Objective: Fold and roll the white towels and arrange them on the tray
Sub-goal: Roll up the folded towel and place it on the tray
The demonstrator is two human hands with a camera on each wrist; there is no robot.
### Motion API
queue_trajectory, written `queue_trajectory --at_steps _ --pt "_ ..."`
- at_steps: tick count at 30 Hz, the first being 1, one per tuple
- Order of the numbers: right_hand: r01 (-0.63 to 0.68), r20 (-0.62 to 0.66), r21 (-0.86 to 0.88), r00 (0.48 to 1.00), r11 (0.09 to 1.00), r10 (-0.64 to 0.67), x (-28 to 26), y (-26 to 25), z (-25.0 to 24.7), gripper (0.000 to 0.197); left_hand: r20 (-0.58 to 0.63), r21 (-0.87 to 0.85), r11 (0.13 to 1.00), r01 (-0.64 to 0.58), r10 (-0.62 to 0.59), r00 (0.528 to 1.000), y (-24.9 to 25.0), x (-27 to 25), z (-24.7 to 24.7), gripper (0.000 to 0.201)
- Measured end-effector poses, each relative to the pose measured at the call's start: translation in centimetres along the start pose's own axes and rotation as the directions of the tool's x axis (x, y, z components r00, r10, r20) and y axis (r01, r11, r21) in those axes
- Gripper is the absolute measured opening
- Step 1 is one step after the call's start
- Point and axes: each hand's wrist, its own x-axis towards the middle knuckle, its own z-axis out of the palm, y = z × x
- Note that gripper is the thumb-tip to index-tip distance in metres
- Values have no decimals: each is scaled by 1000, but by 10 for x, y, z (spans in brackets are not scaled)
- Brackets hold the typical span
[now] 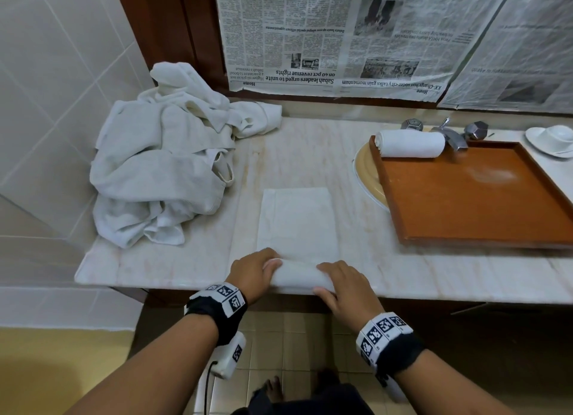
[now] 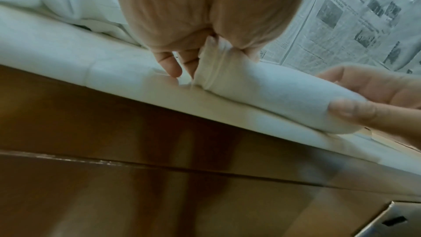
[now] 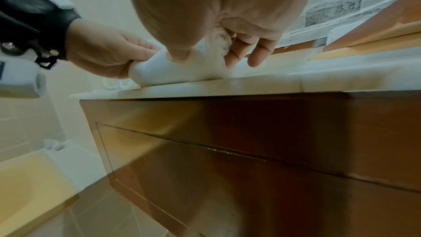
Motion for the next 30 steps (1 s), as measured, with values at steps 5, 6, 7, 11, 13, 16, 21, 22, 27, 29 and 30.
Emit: queue_trajectory --at_steps 5,6,7,11,13,16,21,22,27,29,30 --pt "-48 45 -71 998 996 51 15 -1 -9 41 -107 46 998 -39 44 993 9 -4 2 10" --pt "-61 59 -106 996 993 67 17 -2 -10 41 -160 192 973 -126 157 975 11 -6 3 13" --pt "-73 67 -130 994 989 82 20 -1 -11 40 -178 336 919 -208 279 944 10 -9 4 20" --pt "-93 95 -172 989 981 111 28 0 -15 36 -70 579 723 -378 506 860 -2 -19 15 48" --pt "-96 93 -202 989 975 117 29 -4 -15 37 -71 578 722 -381 509 858 -6 -21 16 42" --pt "-77 -18 -241 997 967 75 23 -15 -11 34 -92 550 756 -356 478 874 -7 -21 15 36" --pt "6 52 -118 999 993 0 4 -17 -5 54 -92 574 730 -371 507 857 -12 -19 19 35" --pt "15 65 -135 998 991 -6 3 -15 -5 59 -74 589 714 -378 514 855 -12 -19 19 36" --pt "49 81 -190 996 981 -34 12 -7 -11 56 -37 593 689 -418 541 840 -10 -17 14 43" --pt "35 48 -179 999 983 -27 14 -7 -14 48 -33 576 708 -409 520 854 -9 -14 15 43" --pt "18 25 -173 1000 985 -14 15 -9 -15 45 -39 556 729 -399 503 863 -8 -12 15 43"
